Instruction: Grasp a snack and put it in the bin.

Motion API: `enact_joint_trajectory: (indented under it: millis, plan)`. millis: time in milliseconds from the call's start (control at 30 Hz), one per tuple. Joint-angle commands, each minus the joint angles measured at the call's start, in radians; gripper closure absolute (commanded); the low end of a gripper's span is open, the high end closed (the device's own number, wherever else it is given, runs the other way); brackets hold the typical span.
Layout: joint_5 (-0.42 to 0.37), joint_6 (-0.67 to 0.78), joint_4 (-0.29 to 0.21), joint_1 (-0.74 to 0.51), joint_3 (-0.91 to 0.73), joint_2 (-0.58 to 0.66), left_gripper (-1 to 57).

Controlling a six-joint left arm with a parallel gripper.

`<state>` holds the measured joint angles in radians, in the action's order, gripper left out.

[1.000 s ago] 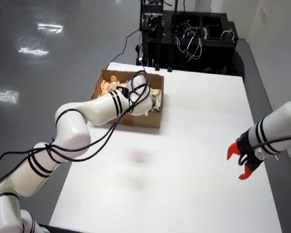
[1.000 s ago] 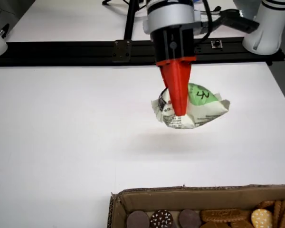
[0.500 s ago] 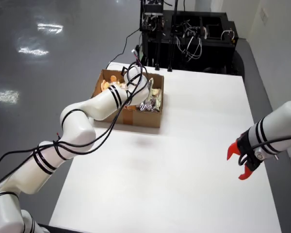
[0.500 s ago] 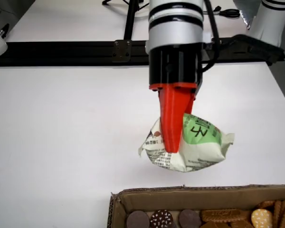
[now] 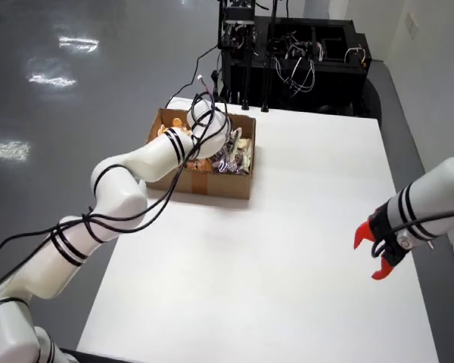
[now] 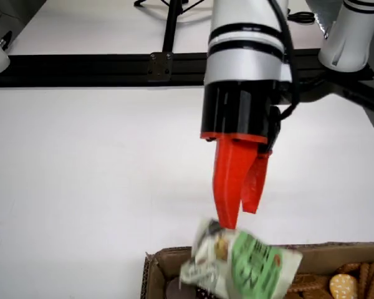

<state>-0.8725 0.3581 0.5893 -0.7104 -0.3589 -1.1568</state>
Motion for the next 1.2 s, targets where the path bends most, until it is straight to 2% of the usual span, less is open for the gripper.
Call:
enact_joint_trajectory:
  millis: [33, 200, 367, 533, 800, 1000, 1200]
  plan:
    - [0.025, 0.011, -0.004, 0.024, 0.022, -0.012, 17.9]
    - [0.010, 0.000, -0.008, 0.041, 0.127, -0.069, 13.9]
    - [-0.051, -0.025, -0.009, 0.032, 0.230, -0.128, 16.5]
    - [-0.140, -0.039, -0.009, 0.006, 0.349, -0.197, 22.5]
    - [-0.290, -0.065, -0.009, -0.052, 0.659, -0.360, 33.3]
    - [-0.359, -0.081, -0.014, -0.097, 0.749, -0.394, 42.2]
    - [-0.393, -0.094, -0.042, -0.145, 0.782, -0.391, 52.4]
